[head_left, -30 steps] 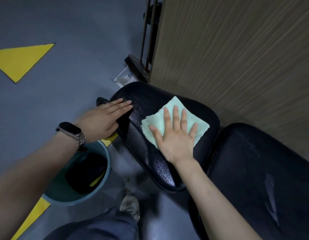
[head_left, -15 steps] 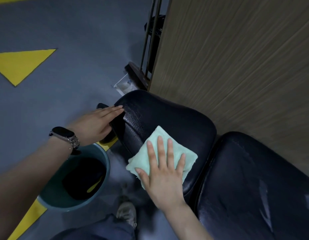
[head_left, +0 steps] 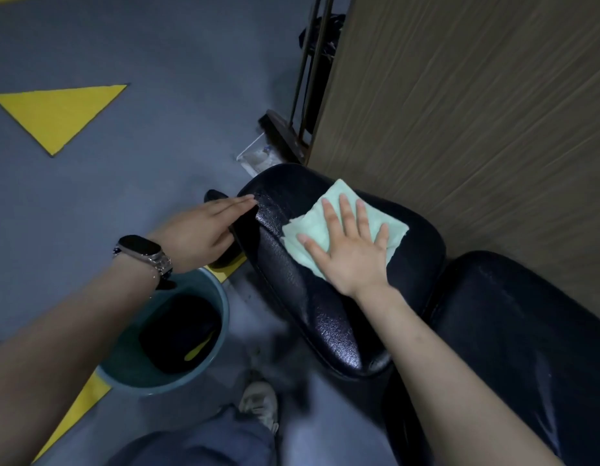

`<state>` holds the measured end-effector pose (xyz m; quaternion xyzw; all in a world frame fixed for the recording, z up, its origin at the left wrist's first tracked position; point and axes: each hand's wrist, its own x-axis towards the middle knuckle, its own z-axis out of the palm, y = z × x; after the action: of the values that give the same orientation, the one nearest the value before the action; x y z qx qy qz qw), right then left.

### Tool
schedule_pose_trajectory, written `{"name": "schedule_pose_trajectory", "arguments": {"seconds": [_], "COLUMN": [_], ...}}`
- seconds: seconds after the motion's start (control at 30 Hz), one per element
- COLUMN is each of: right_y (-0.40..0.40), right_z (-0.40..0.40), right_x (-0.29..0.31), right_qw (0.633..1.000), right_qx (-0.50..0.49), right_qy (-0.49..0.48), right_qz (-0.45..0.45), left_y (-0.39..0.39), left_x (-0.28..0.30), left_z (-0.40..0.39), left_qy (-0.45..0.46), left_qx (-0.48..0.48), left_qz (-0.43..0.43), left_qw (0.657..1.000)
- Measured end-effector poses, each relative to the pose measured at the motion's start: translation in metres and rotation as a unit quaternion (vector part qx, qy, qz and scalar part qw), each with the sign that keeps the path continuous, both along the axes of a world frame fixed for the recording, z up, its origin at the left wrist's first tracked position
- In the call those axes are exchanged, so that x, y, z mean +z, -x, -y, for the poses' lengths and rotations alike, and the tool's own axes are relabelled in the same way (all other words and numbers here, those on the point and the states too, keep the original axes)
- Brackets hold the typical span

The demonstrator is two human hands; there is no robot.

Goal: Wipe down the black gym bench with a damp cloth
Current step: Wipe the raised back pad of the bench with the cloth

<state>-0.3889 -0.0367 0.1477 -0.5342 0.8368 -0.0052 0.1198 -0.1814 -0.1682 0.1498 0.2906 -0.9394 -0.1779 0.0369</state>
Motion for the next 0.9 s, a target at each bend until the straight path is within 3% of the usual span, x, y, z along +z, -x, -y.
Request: {"name": "schedule_pose_trajectory", "arguments": {"seconds": [0.43, 0.9], "right_y": [0.029, -0.049], "right_z": [0.045, -0.003], "right_x": [-0.001, -0.007], "right_qw": [0.998, 0.999], "right_qx": [-0.066, -0.026], "right_qy": [0.003, 0.015], "right_qz": [0.011, -0.013], "left_y": [0.002, 0.004], "left_x": [-0.007, 0.005], "left_z": [0.005, -0.008], "left_qy": [0.022, -0.012], "left_qx": [-0.008, 0.011], "left_qz": [-0.026, 0.014], "left_qw": [0.999, 1.000]}}
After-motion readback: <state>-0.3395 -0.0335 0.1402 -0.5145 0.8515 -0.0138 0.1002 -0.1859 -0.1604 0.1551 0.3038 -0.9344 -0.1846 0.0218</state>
